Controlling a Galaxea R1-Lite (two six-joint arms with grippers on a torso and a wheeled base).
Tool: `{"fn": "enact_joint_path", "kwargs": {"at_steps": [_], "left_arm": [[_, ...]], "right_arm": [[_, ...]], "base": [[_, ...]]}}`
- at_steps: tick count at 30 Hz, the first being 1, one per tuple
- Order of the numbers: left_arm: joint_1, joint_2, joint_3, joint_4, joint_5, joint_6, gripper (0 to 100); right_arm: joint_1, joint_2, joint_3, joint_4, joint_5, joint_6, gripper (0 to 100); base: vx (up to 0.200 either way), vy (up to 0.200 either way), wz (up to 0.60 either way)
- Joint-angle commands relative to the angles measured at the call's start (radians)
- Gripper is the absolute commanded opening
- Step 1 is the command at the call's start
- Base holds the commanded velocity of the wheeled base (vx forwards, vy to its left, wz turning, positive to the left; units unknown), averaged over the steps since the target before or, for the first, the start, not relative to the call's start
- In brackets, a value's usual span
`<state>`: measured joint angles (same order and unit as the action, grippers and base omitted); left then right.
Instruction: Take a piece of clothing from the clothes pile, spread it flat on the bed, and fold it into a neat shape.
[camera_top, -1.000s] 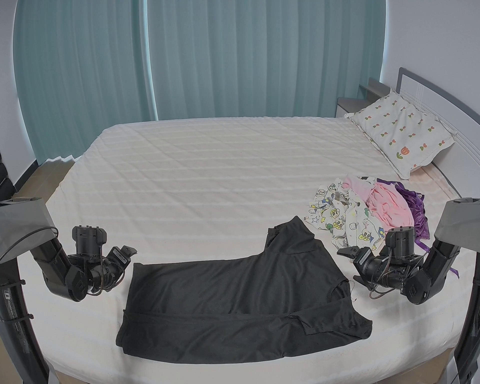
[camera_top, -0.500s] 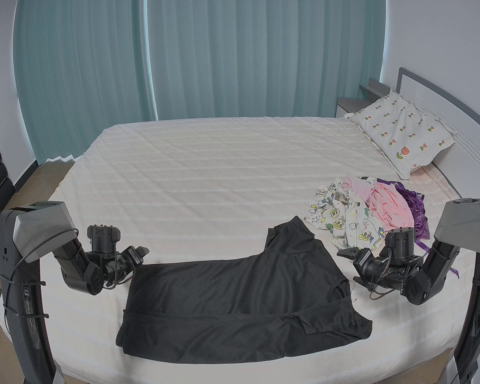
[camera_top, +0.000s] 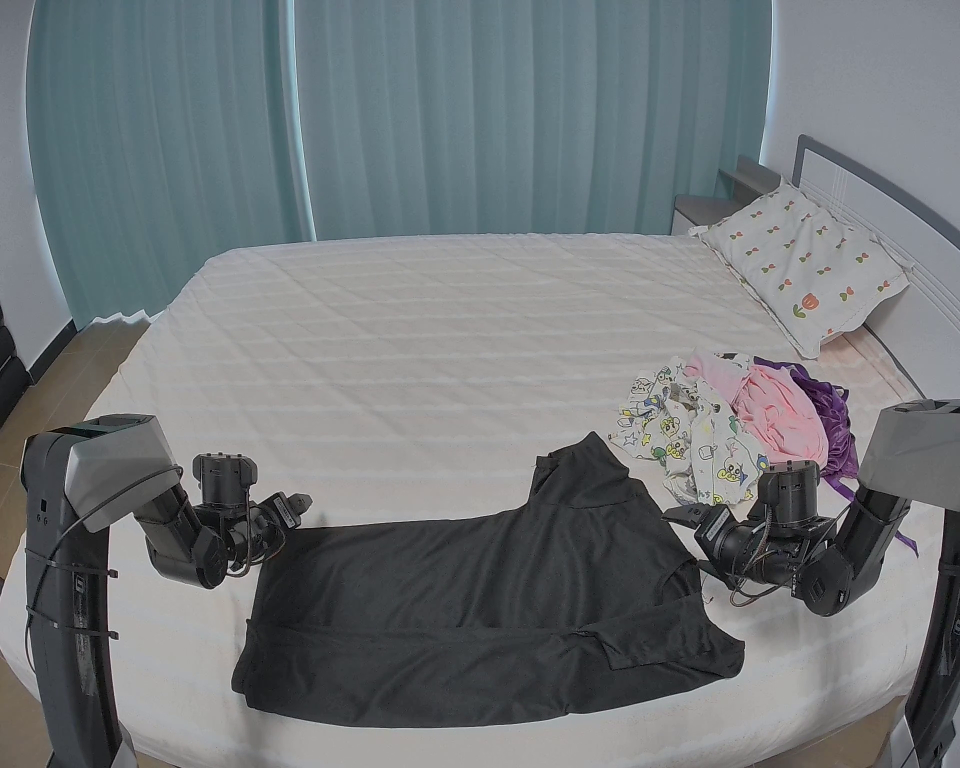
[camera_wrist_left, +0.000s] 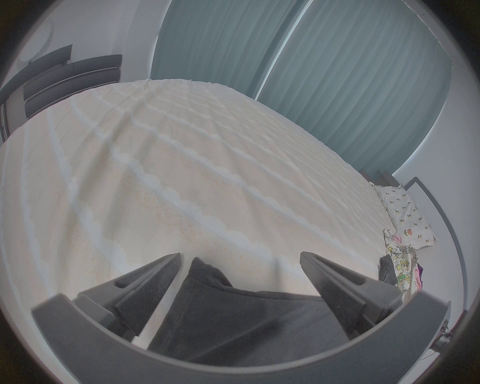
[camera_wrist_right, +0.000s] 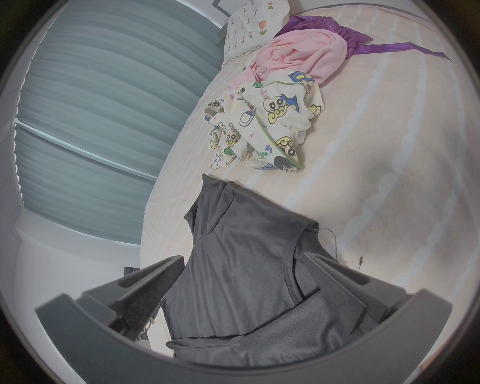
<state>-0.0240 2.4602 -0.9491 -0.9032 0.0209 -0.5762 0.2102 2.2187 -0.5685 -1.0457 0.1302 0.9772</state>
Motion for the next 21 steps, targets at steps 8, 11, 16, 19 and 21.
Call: {"fn": "enact_joint_path", "kwargs": {"at_steps": [8,11,16,19,21], "left_arm": [[-0.001,0.048,-0.039,-0.010,0.011,-0.001,0],[0.001,0.043,-0.037,-0.010,0.019,-0.004,0],[0.001,0.028,-0.028,-0.014,0.073,-0.025,0],[0.003,0.003,-0.005,-0.063,0.099,-0.082,0],[0.006,-0.012,0.016,-0.079,0.096,-0.094,0]], "right_arm": [[0.006,0.016,-0.013,0.000,-0.001,-0.009,100],[0.006,0.013,-0.030,0.001,-0.003,-0.023,100],[0.000,0.027,-0.105,0.024,-0.003,-0.137,100],[-0.006,0.088,-0.220,0.062,-0.003,-0.256,100],[-0.006,0.139,-0.292,0.084,-0.003,-0.310,100]], "base": [[0.000,0.000,0.00],[0.000,0.000,0.00],[0.000,0.000,0.00],[0.000,0.000,0.00],[0.000,0.000,0.00]]}}
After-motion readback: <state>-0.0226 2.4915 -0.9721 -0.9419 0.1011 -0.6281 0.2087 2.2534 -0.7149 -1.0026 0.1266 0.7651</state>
